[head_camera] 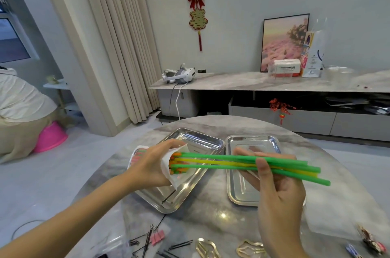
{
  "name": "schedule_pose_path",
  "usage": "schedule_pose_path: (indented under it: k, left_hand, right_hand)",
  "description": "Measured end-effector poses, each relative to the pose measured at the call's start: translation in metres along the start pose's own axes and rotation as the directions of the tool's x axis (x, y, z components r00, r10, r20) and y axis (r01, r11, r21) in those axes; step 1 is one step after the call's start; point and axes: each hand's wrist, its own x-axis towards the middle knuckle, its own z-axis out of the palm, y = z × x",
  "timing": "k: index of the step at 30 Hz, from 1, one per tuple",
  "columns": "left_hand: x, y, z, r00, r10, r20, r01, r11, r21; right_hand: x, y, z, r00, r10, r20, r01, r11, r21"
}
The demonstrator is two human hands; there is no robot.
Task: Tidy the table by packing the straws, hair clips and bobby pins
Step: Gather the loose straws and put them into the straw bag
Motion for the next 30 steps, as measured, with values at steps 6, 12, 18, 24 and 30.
schedule_pose_path:
  k: [6,12,18,24,30]
  left_hand:
    - [0.005,-0.001,-0.008,0.999,-0.03,-0.013,0.03,0.999,-0.022]
    - [0.01,0.017,-0.01,1.0,-0.027,0.014,0.028,0.99,-0.136]
    - [0.01,0.024,-0.013,0.998,-0.063,0.027,0.067,0.984,-0.168]
    - [0.007,0.031,-0.009,0.993,-0.06,0.1,0.08,0.976,-0.205]
    - [0.006,0.035,-0.007,0.995,-0.052,0.087,0.069,0.978,-0.197]
  right_hand:
    - [0.007,-0.01,-0.004,0.999,-0.038,0.015,0.038,0.999,0.005]
    - [0.005,-0.004,-0.005,0.999,-0.032,0.038,0.033,0.999,-0.007]
    - [0.007,-0.016,-0.007,0.989,-0.132,0.06,0.137,0.988,-0.072]
    - [0.015,-0.027,-0.012,0.988,-0.153,-0.015,0.151,0.983,-0.106]
    - [0.017,-0.029,-0.015,0.989,-0.084,-0.125,0.078,0.996,-0.051]
